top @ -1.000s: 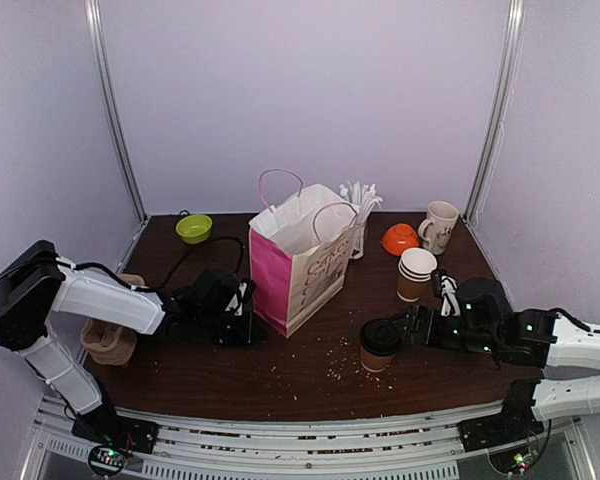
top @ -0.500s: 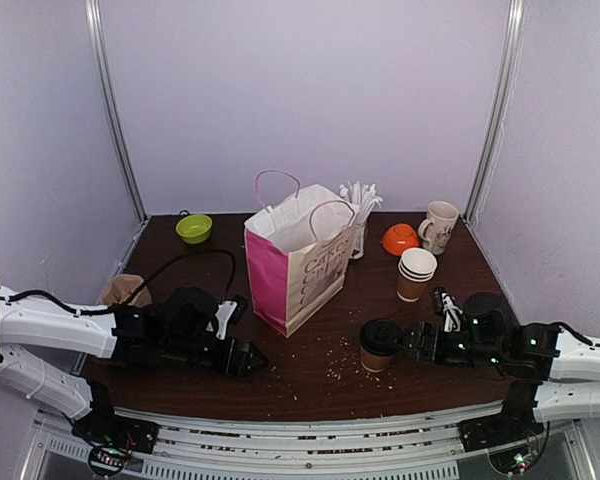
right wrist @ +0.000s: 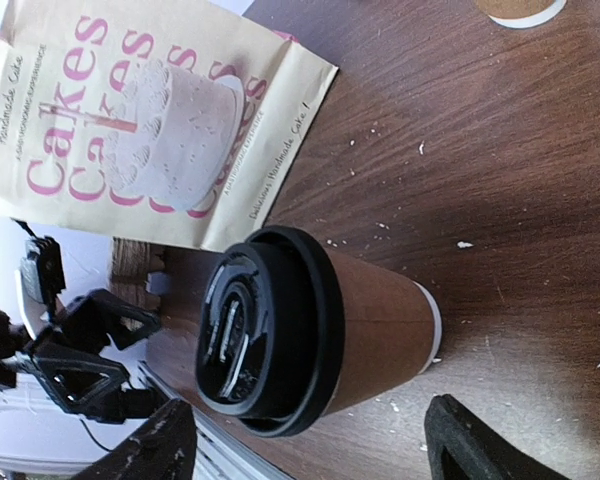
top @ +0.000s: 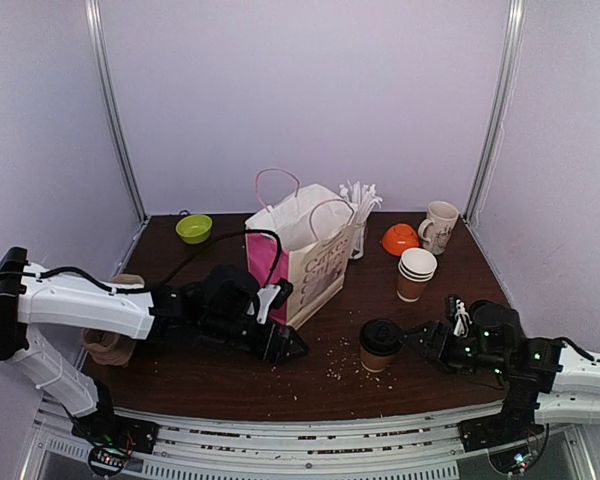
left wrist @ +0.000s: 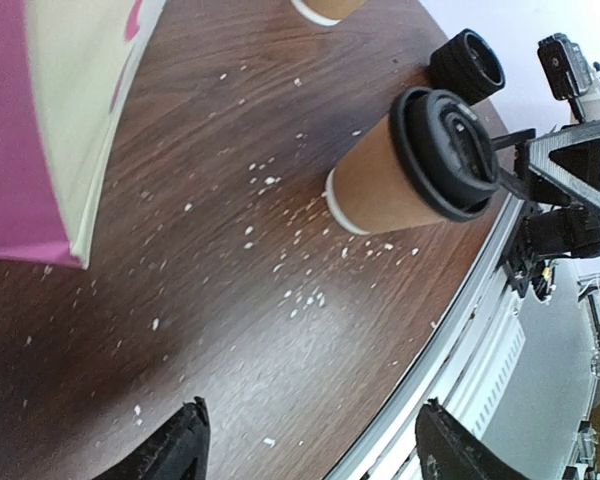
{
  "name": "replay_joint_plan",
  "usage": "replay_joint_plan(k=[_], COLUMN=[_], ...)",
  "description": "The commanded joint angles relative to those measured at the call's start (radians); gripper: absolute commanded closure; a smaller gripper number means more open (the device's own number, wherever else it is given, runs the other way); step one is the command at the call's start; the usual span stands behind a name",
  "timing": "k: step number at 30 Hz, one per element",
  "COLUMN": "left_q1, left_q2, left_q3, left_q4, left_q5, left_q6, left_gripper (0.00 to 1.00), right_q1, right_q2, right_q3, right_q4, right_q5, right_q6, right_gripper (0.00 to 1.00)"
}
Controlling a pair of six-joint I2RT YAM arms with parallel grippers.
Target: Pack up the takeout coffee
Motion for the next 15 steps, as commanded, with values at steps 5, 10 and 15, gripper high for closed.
replay_joint_plan(k=[5,10,15], left_q1=[-0.004,-0.004,-0.004], left_q2=[0.076,0.102,0.091], left_q3=[0.101,0.113,0.098], left_q4=[0.040,0.039,0.035], left_q5=[0.052,0.059,0.046], left_q6=[0.060,0.065,0.065], left_gripper=[0.26,0.26,0.26], right_q1=[-0.004,-0.005,-0.006], right_q2=[0.021,0.129,0.183], right_q3=[-0.018,-0.013,-0.017], right_q4=[0.106,0.194,0.206], right_q5=[0.030,0.010,0.008], right_q6=[0.058,0.066,0.067], right_gripper=[0.10,0.14,0.17])
